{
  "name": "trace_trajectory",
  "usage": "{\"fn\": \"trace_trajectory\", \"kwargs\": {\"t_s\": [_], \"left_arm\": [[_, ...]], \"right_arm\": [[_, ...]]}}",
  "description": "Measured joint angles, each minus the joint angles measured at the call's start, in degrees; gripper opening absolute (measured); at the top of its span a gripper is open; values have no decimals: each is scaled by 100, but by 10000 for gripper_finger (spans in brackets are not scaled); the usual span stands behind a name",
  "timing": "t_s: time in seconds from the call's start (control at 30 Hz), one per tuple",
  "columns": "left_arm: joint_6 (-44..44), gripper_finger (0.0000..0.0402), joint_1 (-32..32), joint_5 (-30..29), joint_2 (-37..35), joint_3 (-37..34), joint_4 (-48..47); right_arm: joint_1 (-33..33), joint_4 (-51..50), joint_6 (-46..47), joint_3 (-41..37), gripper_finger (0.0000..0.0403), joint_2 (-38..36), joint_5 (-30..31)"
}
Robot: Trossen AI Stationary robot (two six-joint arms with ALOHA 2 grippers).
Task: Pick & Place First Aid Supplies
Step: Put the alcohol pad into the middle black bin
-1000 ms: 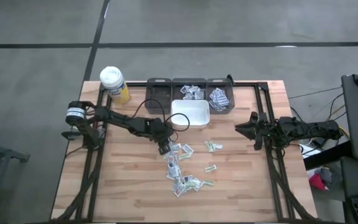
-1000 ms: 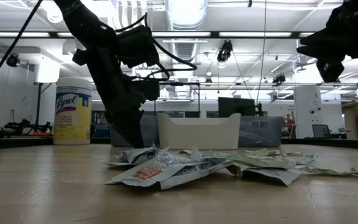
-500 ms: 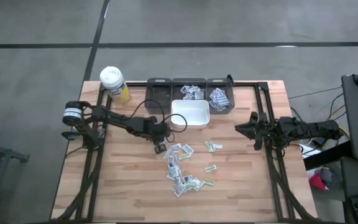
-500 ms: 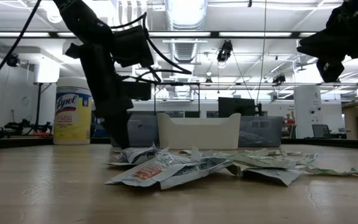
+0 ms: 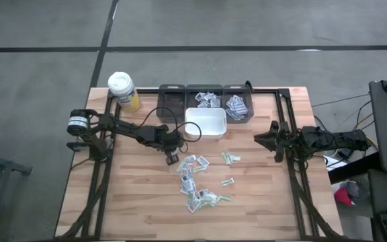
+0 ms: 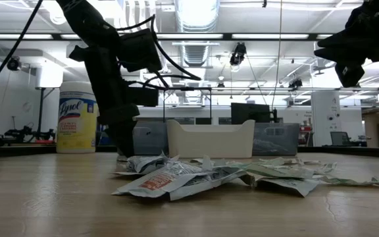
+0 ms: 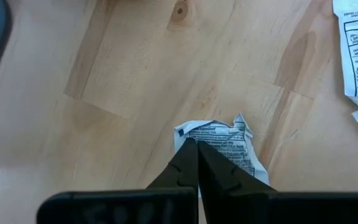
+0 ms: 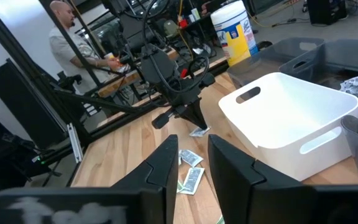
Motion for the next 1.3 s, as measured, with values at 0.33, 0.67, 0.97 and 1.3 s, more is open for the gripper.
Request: {"fn": "trace_trajectory", "kwargs": {"t_s": [0.33,0.67,0.97,1.3], "left_arm": [[151,0,17,50,-889,21,-514],[169,0,14,233,-1140,29,-489],[-186,77,14,651,-1140,31,-295],[914,128,-163,1180,-1122,-67,-138]], "right_arm": [[0,0,0,0,86,0,0],[-2,2,0,2,67,0,0],[-2,0,0,2,66,0,0],[-1,0,0,2,83,0,0]]}}
